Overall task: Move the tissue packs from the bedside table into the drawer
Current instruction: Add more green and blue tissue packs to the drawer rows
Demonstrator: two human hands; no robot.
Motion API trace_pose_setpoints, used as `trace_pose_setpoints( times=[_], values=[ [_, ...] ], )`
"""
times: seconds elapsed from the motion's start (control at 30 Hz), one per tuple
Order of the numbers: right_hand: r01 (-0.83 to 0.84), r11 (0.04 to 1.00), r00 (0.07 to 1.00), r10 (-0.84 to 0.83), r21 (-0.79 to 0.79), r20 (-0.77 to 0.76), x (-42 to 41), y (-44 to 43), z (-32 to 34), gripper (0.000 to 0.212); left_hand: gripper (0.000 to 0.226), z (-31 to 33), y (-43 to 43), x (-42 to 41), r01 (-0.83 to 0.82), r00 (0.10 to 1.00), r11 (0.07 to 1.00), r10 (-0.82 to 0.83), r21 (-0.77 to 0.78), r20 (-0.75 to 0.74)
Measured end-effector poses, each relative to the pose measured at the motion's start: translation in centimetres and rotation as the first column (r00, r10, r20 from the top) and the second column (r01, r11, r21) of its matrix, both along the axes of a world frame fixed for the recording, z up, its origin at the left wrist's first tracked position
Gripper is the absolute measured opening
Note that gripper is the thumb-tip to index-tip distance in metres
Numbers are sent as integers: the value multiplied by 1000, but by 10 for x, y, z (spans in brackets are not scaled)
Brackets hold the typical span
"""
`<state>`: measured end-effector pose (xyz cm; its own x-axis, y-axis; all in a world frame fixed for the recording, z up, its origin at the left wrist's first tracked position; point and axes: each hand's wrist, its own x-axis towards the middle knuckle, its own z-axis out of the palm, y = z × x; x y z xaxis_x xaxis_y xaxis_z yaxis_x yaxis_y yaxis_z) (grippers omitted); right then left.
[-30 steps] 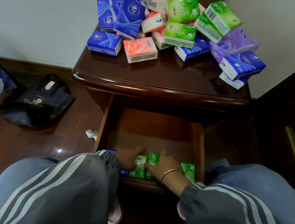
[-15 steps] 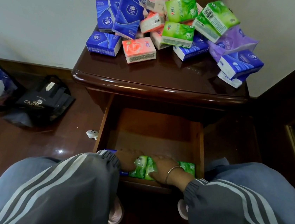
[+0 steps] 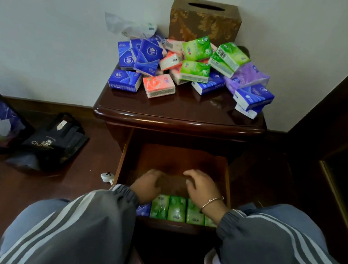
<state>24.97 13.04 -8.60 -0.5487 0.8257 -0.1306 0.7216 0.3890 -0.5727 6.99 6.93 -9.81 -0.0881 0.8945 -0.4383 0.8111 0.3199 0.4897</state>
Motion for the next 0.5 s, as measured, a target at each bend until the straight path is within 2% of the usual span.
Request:
trace_pose_setpoints(
  times=[0.07,0.13,0.23,0.33,0.4,0.5],
  values=[
    [78,980,984,-46,183,-171,15,6,34,24,41,29,3,-7,-89,994,980,76,176,79],
    [172,917,949,-56,360,-310,34,15,70,23,33,59,4,-14,-138,989,926,112,351,94],
    [312,798,913,-100,516,-397,64,38,112,23,27,102,9,-22,-179,984,809,150,560,97],
    [419,706,894,-211,571,-395,85,71,138,23,24,138,24,-25,-170,984,728,160,664,76],
    [475,677,874,-286,562,-393,91,95,146,27,22,155,39,-20,-148,987,709,151,690,56],
    [571,726,813,-437,383,-385,92,126,145,38,24,171,68,2,-70,997,712,73,698,26]
  ],
)
